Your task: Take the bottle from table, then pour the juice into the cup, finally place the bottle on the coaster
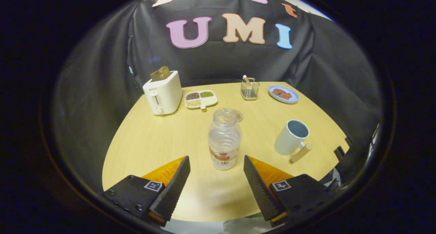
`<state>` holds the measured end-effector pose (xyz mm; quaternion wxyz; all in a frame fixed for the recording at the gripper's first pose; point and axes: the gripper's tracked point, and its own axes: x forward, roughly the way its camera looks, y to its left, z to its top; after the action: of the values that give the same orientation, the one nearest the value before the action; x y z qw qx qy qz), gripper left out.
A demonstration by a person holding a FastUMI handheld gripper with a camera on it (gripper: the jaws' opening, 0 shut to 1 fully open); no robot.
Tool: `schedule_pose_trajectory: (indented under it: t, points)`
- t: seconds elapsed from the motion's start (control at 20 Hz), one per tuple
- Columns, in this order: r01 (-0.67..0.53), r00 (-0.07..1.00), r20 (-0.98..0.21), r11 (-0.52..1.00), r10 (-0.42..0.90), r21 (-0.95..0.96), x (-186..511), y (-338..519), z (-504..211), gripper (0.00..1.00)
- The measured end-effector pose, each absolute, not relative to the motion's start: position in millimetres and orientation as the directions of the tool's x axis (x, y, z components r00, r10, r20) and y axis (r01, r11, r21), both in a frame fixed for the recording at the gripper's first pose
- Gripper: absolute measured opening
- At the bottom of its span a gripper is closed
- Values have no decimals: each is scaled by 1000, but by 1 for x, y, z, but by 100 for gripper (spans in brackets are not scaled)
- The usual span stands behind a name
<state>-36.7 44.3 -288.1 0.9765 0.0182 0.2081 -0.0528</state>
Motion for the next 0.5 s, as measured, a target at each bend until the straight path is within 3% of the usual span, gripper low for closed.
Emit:
schedule_pose_trajectory:
  t: [0.5]
  points:
    - [142, 891, -434, 990, -136, -17, 15, 33, -332, 99]
